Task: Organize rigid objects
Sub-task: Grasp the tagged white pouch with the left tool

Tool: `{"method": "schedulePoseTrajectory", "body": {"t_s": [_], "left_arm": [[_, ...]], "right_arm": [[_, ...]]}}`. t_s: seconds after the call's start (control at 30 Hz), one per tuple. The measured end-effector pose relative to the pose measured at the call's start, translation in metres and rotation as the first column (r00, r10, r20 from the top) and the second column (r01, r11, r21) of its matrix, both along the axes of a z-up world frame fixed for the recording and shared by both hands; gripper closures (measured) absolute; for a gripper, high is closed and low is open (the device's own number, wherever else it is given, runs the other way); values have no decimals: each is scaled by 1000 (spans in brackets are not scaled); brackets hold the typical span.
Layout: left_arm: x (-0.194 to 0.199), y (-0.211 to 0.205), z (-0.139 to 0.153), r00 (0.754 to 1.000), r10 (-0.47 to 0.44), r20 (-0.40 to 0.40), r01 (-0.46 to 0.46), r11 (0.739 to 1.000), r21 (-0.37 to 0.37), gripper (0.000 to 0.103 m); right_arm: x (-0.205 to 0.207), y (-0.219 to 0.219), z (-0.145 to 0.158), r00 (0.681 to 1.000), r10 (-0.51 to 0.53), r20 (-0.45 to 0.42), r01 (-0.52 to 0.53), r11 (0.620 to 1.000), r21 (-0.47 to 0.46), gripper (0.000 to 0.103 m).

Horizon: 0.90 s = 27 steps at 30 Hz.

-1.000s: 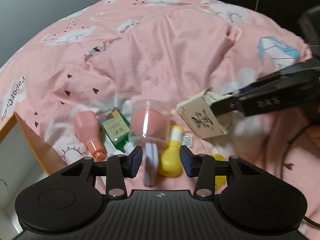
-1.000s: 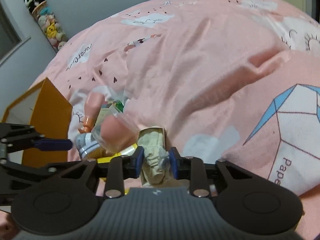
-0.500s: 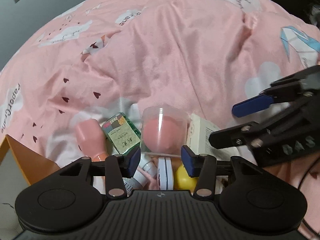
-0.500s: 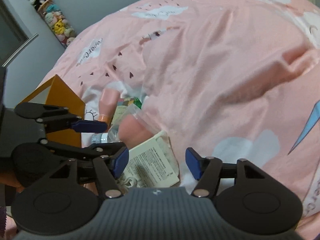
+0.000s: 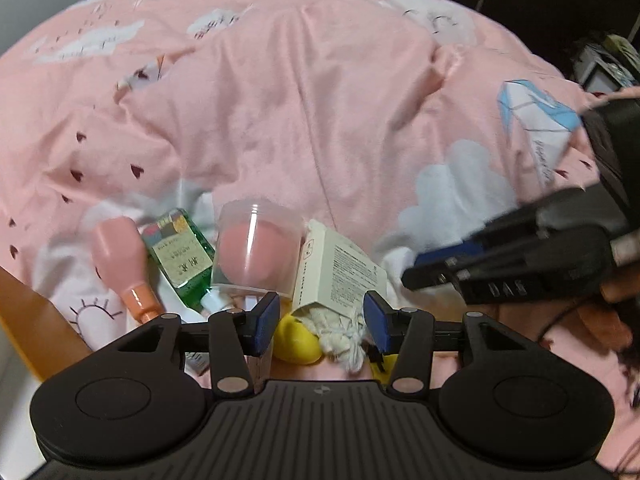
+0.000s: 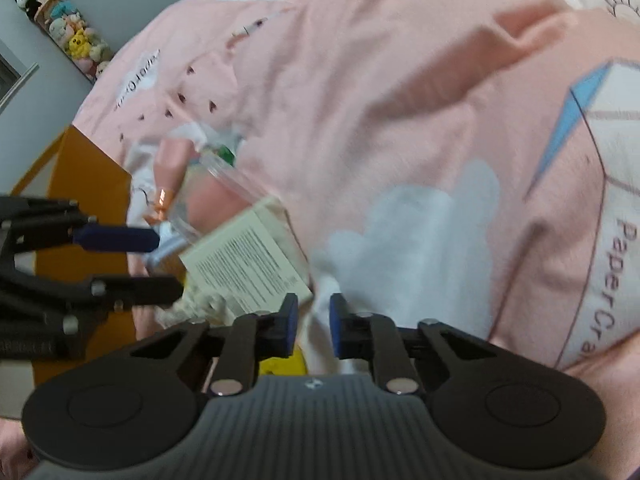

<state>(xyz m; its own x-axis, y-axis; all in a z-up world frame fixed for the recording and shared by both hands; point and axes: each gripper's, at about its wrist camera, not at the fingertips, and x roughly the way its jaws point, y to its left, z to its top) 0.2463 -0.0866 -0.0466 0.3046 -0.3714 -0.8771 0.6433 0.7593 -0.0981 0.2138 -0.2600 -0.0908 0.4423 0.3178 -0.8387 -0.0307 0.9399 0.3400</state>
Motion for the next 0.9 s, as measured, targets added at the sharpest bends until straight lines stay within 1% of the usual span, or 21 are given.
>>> {"method": "schedulePoseTrajectory", "body": {"t_s": [0.07, 0.13, 0.2, 0.27, 0.3, 0.4, 0.5, 0.53, 0.63, 0.67, 0.7, 0.77, 0.83, 0.87, 0.9], "left_arm": [[6, -7, -7, 999, 16, -43, -16, 1000, 6, 46], [12, -12, -13, 996, 52, -76, -50, 998, 27, 46], [17, -15, -18, 992, 66, -104, -62, 997, 45, 43], [22, -19, -25, 989, 76, -128, -68, 995, 68, 42], [24, -21, -27, 987, 77, -143, -68, 995, 71, 41], [31, -24, -33, 981, 98, -165, -89, 994, 63, 40], [31, -23, -32, 980, 107, -166, -101, 994, 48, 46], [28, -23, -29, 982, 101, -160, -96, 995, 37, 47], [20, -18, -15, 983, 75, -167, -82, 996, -31, 47], [17, -19, -10, 984, 62, -166, -70, 996, -47, 51], [16, -21, -7, 985, 56, -166, -66, 996, -54, 52], [21, -25, -6, 984, 65, -169, -74, 996, -50, 52], [27, -31, -13, 981, 81, -178, -90, 995, -41, 52], [28, -37, -18, 979, 85, -187, -94, 995, -40, 53], [28, -40, -23, 977, 90, -195, -99, 994, -38, 58]], "right_arm": [[-1, -1, -2, 1000, 4, 3, -4, 1000, 10, 89], [0, 0, -3, 1000, 17, 11, -17, 1000, 21, 89], [0, 1, -4, 999, 37, 18, -38, 999, 22, 94], [1, 4, -7, 998, 54, 22, -54, 998, 22, 97], [2, 5, -9, 998, 57, 22, -57, 998, 23, 97], [7, 7, -15, 998, 55, 9, -55, 998, 7, 99], [8, 6, -17, 999, 48, 6, -48, 999, 13, 99], [7, 5, -17, 999, 45, 7, -45, 999, 18, 99], [7, 4, -18, 999, 41, 6, -41, 999, 18, 100], [7, 5, -18, 999, 41, 7, -41, 999, 19, 100], [8, 6, -19, 999, 40, 8, -40, 999, 19, 100], [6, 4, -18, 999, 36, 8, -36, 999, 20, 100], [6, 5, -18, 999, 35, 10, -35, 999, 20, 99], [5, 4, -18, 999, 34, 11, -35, 999, 21, 100], [5, 4, -18, 999, 33, 11, -34, 999, 21, 100]]}}
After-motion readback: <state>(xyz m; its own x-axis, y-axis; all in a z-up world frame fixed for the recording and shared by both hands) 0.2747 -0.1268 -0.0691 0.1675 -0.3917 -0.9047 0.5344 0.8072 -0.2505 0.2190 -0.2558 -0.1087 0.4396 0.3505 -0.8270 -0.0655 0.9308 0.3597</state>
